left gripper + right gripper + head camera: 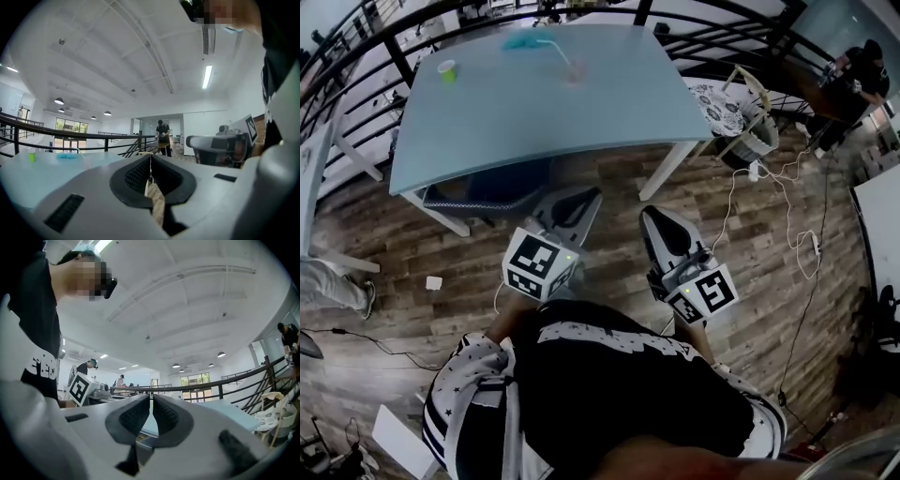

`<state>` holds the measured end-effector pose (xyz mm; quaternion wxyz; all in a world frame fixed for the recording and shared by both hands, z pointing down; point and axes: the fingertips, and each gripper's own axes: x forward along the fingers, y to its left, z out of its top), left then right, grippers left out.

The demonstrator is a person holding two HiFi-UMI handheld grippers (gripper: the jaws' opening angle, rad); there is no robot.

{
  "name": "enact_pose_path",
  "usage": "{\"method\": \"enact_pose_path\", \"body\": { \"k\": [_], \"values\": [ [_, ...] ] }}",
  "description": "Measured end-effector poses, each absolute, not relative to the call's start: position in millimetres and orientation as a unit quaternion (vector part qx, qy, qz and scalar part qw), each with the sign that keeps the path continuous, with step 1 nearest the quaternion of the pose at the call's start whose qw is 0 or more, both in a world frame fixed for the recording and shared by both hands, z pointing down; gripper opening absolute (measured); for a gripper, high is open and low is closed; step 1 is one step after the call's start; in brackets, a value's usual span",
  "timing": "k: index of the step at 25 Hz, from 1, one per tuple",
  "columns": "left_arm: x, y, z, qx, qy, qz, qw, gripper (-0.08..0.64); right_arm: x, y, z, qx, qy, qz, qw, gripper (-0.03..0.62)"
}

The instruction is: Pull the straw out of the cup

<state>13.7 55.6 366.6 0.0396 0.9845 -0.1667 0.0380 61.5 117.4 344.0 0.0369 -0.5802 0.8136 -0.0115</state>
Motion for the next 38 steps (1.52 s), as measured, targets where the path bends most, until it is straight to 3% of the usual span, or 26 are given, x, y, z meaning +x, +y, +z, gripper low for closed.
{"method": "enact_pose_path", "body": {
  "k": [16, 38],
  "values": [
    [3.5, -31.4, 368.7, 0.983, -0.173, 0.057, 0.003, 0.014, 52.2, 19.8, 343.7, -0.571, 0.82, -0.017, 0.033, 0.031],
    [-41.4, -148.5, 383.8, 0.974, -0.219, 0.051, 0.026, 0.014, 12.7, -103.7, 360.5, -0.536, 0.844, -0.022, 0.021, 0.031]
  ]
}}
